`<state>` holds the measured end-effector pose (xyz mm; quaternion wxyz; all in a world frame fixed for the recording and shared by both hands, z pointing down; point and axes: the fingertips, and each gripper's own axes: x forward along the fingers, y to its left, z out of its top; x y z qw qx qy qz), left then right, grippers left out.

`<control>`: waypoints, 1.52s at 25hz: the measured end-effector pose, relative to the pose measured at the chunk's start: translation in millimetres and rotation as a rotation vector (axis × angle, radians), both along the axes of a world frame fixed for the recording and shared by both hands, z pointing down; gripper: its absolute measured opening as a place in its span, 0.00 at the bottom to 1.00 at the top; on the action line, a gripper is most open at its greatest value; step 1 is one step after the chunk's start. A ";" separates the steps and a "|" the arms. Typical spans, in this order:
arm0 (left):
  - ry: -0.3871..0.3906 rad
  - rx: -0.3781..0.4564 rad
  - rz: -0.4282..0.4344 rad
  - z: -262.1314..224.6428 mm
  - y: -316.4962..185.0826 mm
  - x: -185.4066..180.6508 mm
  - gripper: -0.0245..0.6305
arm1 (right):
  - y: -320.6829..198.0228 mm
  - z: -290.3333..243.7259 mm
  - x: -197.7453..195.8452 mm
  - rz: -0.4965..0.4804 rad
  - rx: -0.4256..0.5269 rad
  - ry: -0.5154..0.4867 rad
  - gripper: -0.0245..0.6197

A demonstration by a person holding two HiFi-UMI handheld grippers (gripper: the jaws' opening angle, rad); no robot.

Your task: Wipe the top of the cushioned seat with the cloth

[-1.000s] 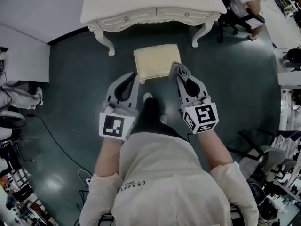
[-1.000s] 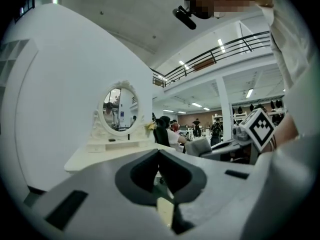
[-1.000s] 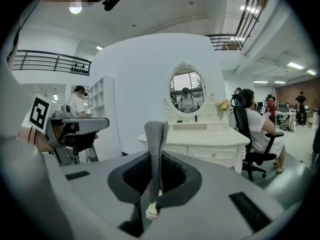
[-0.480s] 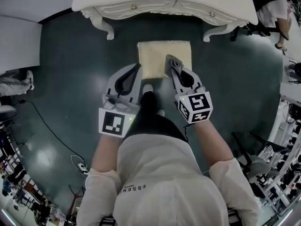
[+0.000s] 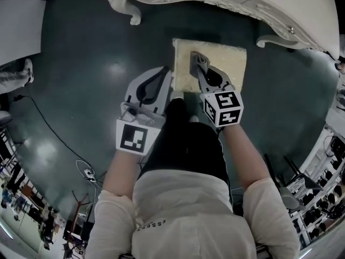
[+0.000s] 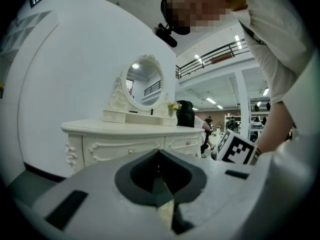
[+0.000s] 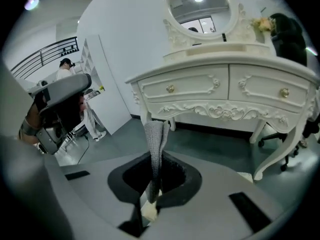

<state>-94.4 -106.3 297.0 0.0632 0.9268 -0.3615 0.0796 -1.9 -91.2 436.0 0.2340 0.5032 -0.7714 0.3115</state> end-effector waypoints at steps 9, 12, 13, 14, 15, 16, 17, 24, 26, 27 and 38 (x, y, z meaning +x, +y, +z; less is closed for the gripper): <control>-0.033 -0.039 -0.021 101.3 -23.5 -5.8 0.04 | -33.1 124.8 -15.9 -0.045 -0.156 0.032 0.08; -0.044 -0.042 -0.045 127.0 -28.4 -7.3 0.04 | -36.1 159.8 -17.7 -0.051 -0.220 0.051 0.08; -0.044 -0.046 -0.051 134.0 -28.8 -7.2 0.04 | -37.3 169.0 -17.6 -0.047 -0.234 0.051 0.08; -0.040 -0.048 -0.055 140.1 -28.8 -6.5 0.04 | -38.5 176.8 -18.0 -0.047 -0.245 0.045 0.08; -0.035 -0.049 -0.059 145.4 -28.5 -5.5 0.04 | -39.9 183.4 -18.8 -0.048 -0.253 0.035 0.08; -0.032 -0.050 -0.063 150.0 -27.7 -4.4 0.04 | -41.5 188.5 -20.0 -0.050 -0.256 0.026 0.08; -0.030 -0.052 -0.067 154.1 -26.3 -3.9 0.04 | -43.2 192.4 -21.7 -0.055 -0.255 0.022 0.08; -0.038 -0.023 -0.075 165.5 -22.9 3.6 0.04 | -50.0 213.8 -26.5 -0.117 -0.233 0.067 0.08; -0.038 -0.014 -0.079 166.1 -23.2 6.2 0.04 | -51.4 215.1 -28.6 -0.135 -0.222 0.057 0.08; -0.042 -0.009 -0.078 165.9 -23.0 8.6 0.04 | -51.9 215.1 -28.9 -0.144 -0.218 0.053 0.08; -0.091 0.015 -0.053 166.8 -13.9 52.4 0.04 | -45.9 212.3 10.9 -0.169 -0.215 0.035 0.08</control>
